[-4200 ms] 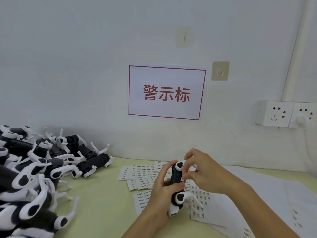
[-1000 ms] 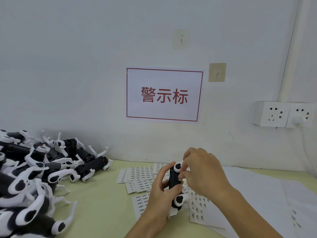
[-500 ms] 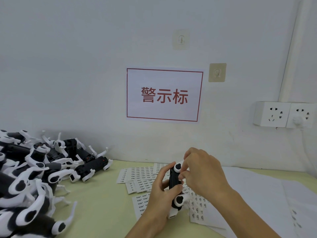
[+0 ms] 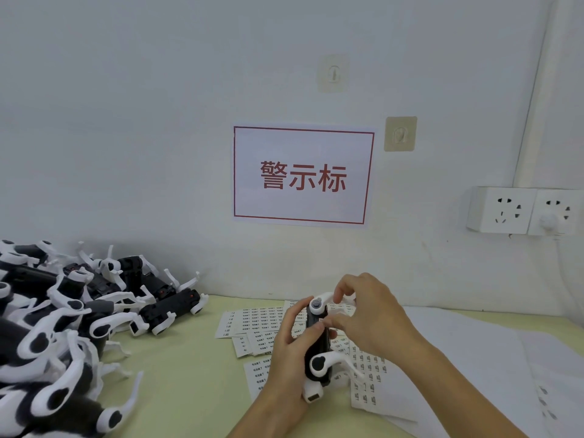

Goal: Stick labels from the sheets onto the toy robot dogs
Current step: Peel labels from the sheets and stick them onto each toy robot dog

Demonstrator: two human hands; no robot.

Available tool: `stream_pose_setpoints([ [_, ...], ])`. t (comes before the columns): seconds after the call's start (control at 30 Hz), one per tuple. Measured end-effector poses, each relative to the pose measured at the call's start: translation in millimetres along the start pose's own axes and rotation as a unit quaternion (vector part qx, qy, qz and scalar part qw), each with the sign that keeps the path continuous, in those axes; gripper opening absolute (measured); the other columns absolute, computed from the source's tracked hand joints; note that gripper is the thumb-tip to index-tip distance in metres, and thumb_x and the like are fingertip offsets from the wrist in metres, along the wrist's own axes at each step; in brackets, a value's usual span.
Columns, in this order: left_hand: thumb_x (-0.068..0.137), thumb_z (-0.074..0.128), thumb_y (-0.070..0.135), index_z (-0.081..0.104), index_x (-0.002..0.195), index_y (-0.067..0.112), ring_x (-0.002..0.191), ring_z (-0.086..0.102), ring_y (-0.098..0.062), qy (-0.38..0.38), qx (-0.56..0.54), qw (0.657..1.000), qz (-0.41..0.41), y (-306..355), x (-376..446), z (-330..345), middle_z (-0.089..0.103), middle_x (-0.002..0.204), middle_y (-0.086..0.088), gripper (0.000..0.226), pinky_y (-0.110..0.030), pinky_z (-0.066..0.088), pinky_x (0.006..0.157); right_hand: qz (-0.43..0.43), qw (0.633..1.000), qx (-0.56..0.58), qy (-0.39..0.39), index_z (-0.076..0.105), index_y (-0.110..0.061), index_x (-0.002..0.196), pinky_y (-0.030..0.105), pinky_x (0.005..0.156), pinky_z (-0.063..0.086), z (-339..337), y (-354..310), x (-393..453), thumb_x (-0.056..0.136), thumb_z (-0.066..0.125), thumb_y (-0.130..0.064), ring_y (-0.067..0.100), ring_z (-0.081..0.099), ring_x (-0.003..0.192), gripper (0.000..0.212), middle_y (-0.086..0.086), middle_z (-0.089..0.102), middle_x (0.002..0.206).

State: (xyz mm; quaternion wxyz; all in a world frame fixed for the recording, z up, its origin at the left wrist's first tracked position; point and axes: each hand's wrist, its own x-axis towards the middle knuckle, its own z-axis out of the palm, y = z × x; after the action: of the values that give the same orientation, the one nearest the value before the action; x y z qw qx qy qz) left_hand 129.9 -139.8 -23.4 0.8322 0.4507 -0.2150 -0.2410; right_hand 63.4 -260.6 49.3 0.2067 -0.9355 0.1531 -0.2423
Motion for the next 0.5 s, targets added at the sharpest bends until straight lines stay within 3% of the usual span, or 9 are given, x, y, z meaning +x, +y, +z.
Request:
stream_pose_setpoints([
  [0.07,0.071,0.075,0.018,0.070,0.113,0.032,0.092,0.069,-0.034,0.009,-0.014,1.000,-0.001,-0.1,0.4,0.0,0.071,0.104,-0.024,0.045,-0.043,0.058,0.072,0.004,0.998,0.057,-0.024,0.044,-0.041,0.087,0.024,0.075,0.046,2.3,1.6,0.3,0.078,0.079,-0.036,0.002,0.051,0.093,0.036,-0.015,0.048,0.106],
  [0.17,0.088,0.068,0.011,0.068,0.114,0.034,0.094,0.069,-0.039,0.022,-0.006,1.000,0.000,-2.4,1.9,-1.0,0.071,0.104,-0.026,0.034,-0.048,0.058,0.075,0.003,0.994,0.098,-0.048,0.043,-0.038,0.092,0.023,0.072,0.047,4.7,1.9,0.6,0.081,0.076,-0.025,0.006,0.054,0.095,0.038,-0.010,0.052,0.108],
  [0.4,0.094,0.058,0.011,0.069,0.106,0.039,0.085,0.070,-0.031,0.038,0.010,0.999,-0.009,-4.8,5.2,-2.7,0.071,0.098,-0.023,0.032,-0.042,0.057,0.069,-0.006,0.991,0.120,-0.062,0.045,-0.036,0.092,0.017,0.066,0.045,2.1,2.0,0.2,0.084,0.075,-0.020,0.005,0.055,0.094,0.034,-0.007,0.056,0.106],
  [0.5,0.095,0.056,0.013,0.069,0.108,0.036,0.086,0.069,-0.032,0.029,-0.001,0.999,-0.019,-3.4,6.0,-3.0,0.071,0.100,-0.023,0.030,-0.043,0.056,0.068,-0.010,0.988,0.141,-0.062,0.047,-0.033,0.091,0.011,0.057,0.046,-1.0,1.6,-0.1,0.084,0.072,-0.018,0.006,0.060,0.081,0.030,-0.006,0.057,0.103],
])
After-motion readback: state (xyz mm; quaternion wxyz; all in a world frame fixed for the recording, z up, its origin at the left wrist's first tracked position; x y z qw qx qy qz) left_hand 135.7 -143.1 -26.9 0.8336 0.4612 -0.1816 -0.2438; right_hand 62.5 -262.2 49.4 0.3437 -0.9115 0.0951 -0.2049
